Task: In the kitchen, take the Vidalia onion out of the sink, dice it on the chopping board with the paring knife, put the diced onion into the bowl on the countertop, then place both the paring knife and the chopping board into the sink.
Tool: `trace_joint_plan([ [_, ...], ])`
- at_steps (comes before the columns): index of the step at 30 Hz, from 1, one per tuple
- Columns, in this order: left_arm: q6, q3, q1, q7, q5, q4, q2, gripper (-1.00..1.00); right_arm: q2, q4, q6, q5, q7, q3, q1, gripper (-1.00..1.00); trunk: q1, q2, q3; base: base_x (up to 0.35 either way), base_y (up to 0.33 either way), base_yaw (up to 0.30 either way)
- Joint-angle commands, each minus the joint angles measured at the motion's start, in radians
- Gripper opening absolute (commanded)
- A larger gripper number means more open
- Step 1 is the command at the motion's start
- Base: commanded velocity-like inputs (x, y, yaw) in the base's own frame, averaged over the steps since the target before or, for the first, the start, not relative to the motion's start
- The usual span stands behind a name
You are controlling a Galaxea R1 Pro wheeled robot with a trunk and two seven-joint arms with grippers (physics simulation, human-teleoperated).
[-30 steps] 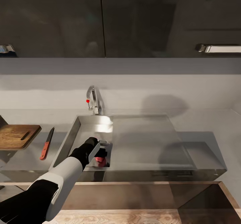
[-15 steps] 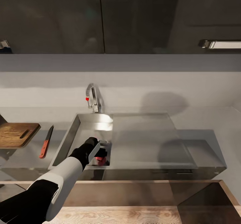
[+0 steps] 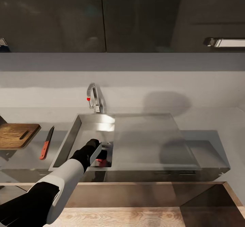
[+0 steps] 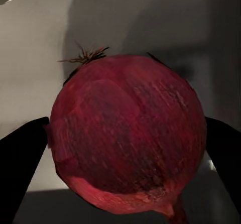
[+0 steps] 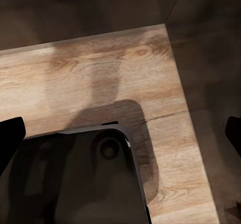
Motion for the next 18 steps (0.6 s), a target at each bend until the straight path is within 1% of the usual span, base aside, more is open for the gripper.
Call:
trace_joint_plan([
  [1, 0.004, -0.007, -0.001, 0.006, 0.01, -0.001, 0.001, -1.0, -0.001, -0.002, -0.002, -0.009, -0.005, 0.007, 0.0, 1.0, 0.001, -0.002, -0.002, 0.0, 0.0, 0.0],
  [13, 0.006, -0.006, -0.001, 0.008, 0.01, -0.012, 0.001, -1.0, 0.0, -0.002, -0.002, -0.009, -0.005, 0.007, 0.0, 1.0, 0.001, -0.002, 0.001, 0.0, 0.0, 0.0],
  [18, 0.011, -0.007, -0.001, 0.01, 0.01, -0.076, 0.002, -1.0, 0.001, -0.002, -0.002, -0.009, -0.005, 0.007, 0.0, 1.0, 0.001, -0.002, 0.009, 0.0, 0.0, 0.0],
])
